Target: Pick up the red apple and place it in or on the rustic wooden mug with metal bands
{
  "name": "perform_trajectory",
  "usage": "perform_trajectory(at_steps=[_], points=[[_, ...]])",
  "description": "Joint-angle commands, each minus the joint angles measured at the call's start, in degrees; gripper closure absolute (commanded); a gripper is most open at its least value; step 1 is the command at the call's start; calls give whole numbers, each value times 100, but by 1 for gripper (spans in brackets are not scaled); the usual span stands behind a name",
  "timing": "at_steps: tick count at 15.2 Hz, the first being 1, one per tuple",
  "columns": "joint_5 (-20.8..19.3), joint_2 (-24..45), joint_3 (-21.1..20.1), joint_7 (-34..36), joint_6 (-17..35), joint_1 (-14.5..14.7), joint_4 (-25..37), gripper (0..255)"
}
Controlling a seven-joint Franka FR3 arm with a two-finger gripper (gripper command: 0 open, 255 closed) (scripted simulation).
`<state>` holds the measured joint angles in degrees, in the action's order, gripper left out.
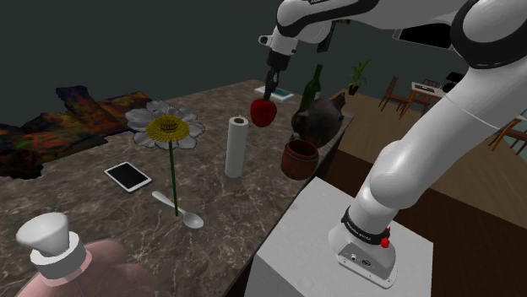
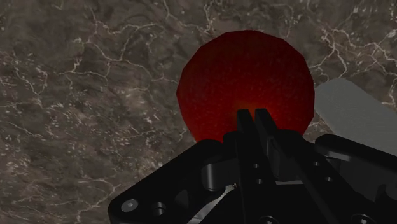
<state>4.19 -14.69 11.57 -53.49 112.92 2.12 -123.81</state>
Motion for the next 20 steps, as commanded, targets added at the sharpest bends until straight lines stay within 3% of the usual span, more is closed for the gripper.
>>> perform_trajectory(at_steps=[1,13,20], points=[[-3,1,-12,32,-171,7,173,255],[-24,-18,-28,126,-1090,16,1077,255],[-247,-1232,-36,127,-1617,-122,405,255]])
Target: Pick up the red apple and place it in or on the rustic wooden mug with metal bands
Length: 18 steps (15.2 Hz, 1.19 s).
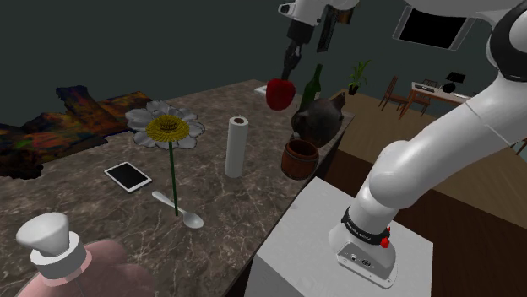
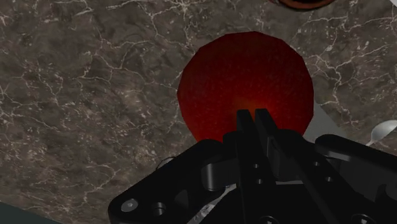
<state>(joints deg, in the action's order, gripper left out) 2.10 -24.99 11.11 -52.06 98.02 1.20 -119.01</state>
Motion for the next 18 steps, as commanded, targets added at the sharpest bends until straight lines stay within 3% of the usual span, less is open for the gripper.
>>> perform_trajectory(at_steps=[1,9,18], points=[[-71,-396,10,-20,-235,-57,-161,255],[-316,-1899,29,-114,-1327,-298,-571,255],[-375,-2153,68,-153,-717,-355,-1436,255]])
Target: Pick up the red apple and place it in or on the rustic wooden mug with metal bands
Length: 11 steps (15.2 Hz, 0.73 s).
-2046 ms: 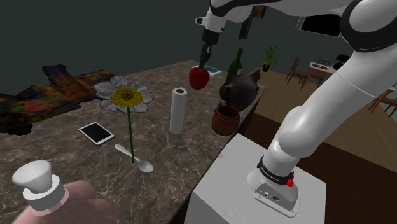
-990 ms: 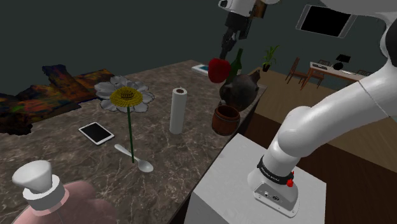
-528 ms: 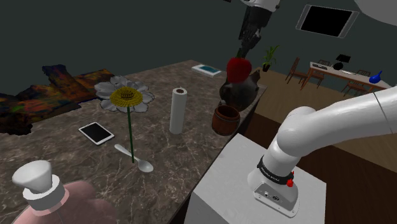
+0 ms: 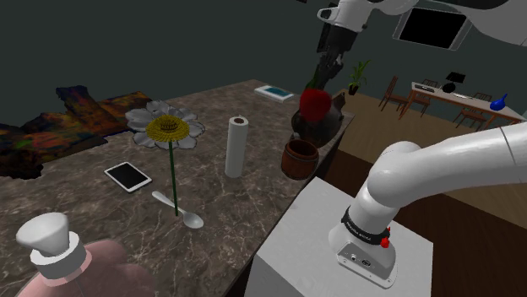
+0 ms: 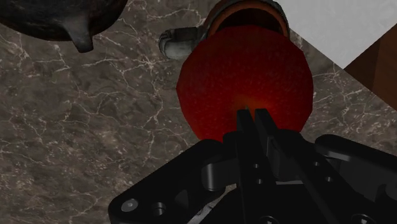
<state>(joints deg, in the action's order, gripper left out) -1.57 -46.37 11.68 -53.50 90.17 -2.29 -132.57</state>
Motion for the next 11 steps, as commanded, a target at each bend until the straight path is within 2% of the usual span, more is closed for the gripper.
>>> perform_trajectory(at_steps=[1,11], points=[[-15,-38,16,-14,135,-12,-171,255],[-89,-212,85,-65,831,-70,-1044,255]])
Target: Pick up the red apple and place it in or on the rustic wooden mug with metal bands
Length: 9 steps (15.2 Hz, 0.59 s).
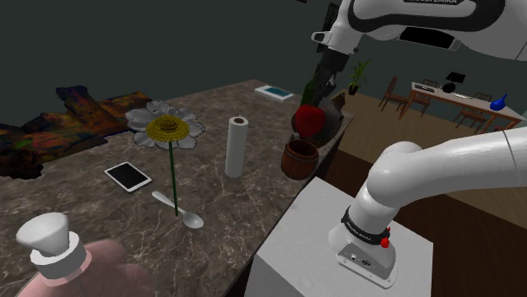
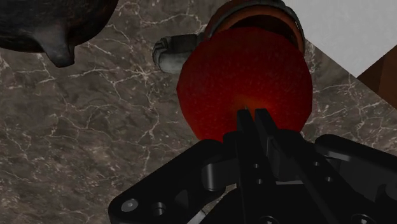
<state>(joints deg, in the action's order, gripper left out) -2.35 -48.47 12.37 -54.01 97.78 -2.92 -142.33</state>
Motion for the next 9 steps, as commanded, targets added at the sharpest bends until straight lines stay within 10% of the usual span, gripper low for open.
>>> perform_trajectory(at_steps=[1,9], points=[[-19,-12,25,-19,142,-12,-151,255],[-62,-50,74,-52,546,-44,-596,255]])
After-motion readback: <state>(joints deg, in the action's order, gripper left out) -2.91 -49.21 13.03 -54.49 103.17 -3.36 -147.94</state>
